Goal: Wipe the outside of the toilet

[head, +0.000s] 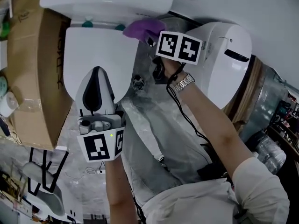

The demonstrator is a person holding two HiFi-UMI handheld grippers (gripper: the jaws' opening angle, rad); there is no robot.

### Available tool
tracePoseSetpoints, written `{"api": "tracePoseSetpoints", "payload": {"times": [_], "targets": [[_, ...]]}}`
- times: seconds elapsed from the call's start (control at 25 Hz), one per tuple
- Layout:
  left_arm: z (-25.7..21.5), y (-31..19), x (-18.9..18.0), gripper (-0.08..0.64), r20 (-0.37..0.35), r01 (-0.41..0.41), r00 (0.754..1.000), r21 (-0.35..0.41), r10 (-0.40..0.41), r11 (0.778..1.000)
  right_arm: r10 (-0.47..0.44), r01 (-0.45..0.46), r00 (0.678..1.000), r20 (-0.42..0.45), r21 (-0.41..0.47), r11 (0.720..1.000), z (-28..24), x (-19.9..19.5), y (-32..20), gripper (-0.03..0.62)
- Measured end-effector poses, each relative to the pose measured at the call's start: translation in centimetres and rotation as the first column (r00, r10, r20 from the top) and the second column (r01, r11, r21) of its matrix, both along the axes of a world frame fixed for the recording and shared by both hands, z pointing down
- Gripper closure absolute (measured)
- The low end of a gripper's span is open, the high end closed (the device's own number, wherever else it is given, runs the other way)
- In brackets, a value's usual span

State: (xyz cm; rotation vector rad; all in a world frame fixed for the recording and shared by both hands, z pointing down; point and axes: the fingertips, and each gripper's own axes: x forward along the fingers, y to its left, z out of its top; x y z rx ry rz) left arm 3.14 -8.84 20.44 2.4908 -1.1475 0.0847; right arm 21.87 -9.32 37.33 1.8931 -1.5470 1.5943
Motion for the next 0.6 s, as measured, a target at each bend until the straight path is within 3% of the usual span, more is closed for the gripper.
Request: {"api": "tracePoseSetpoints", "payload": {"times": [0.32,0.6], "targets": [[1.2,-2.9,-1.8,0.554,-0.005,-0.124,0.992,-0.005,0.124,0.992,0.131,-0.132,0.990,-0.044,-0.014,0.991,2.0,0.4,-1.8,0.492],[2.7,-6.0,-6.0,0.554,-0.008,-0.193,0.981,-0.031,0.193,0.981,0.195,-0.197,0.976,-0.096,-0.020,0.980,2.1,-2.6,-3.7,0.493]]}}
